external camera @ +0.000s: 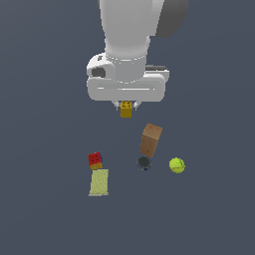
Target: Pick up a designated object from a clutter of objects.
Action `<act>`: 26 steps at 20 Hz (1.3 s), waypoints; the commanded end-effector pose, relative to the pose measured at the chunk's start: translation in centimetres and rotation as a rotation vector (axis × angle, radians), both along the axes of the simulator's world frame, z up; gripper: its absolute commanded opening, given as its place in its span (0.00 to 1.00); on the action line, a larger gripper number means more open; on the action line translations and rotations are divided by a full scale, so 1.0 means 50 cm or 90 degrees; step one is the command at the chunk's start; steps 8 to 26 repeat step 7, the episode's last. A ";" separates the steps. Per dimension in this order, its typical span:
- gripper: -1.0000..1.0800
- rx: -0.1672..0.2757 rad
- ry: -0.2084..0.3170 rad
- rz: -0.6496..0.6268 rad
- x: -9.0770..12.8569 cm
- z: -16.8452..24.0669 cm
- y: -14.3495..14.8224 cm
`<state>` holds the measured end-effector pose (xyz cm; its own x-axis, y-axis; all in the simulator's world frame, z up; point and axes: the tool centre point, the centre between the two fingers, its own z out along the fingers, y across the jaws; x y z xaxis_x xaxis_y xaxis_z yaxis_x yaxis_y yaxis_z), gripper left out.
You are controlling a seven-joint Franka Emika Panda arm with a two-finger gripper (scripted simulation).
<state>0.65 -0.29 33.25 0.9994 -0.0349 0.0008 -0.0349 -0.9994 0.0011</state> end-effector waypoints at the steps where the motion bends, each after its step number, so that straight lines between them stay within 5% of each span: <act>1: 0.00 0.000 0.001 0.000 -0.009 0.021 0.008; 26: 0.00 0.000 0.000 0.000 -0.015 0.041 0.015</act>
